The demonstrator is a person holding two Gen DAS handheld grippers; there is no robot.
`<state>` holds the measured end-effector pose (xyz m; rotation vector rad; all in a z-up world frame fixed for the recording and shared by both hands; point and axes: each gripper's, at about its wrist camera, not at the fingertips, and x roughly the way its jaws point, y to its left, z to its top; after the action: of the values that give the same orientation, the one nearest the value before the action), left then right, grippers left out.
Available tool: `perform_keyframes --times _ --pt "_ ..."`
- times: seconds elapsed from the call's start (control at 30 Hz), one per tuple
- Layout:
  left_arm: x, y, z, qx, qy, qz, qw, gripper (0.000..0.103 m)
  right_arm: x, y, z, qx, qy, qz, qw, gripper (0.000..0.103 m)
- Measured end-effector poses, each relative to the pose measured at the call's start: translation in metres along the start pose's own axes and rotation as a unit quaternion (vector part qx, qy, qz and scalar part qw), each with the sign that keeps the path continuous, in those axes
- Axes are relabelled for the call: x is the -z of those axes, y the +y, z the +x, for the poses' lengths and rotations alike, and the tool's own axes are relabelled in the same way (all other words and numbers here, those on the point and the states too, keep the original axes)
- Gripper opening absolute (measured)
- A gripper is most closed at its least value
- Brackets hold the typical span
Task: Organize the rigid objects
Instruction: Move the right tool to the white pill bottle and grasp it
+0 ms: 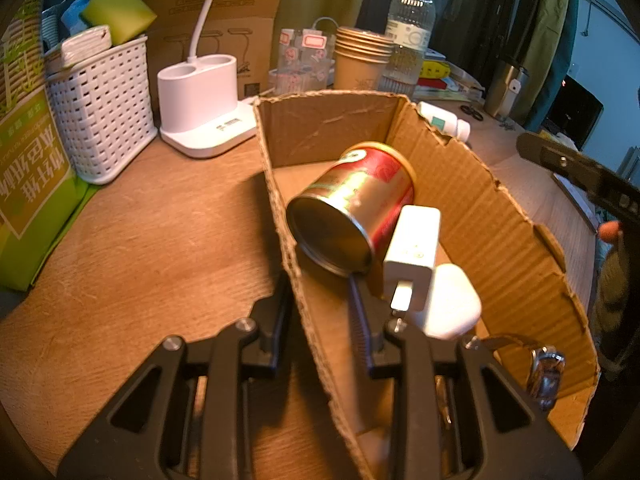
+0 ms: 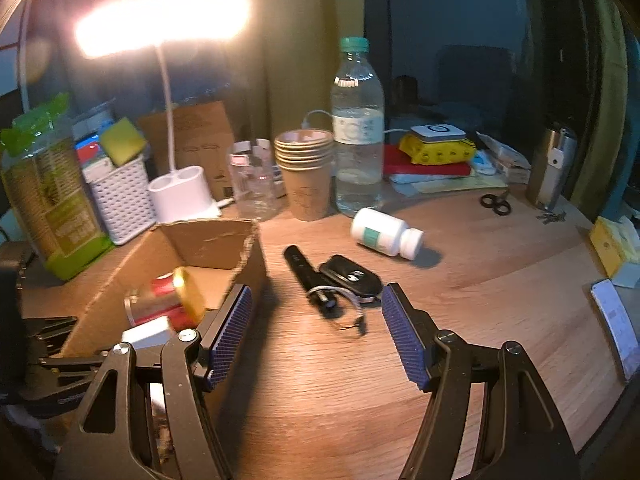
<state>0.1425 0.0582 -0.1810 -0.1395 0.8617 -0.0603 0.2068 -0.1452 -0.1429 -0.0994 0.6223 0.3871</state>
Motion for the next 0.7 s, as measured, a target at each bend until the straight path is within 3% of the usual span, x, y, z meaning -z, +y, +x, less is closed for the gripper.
perform_keyframes --times 0.7 --pt "0.0 0.0 0.0 0.0 0.0 0.0 1.0 0.03 -0.02 -0.048 0.058 0.052 0.026 -0.013 0.998 0.071"
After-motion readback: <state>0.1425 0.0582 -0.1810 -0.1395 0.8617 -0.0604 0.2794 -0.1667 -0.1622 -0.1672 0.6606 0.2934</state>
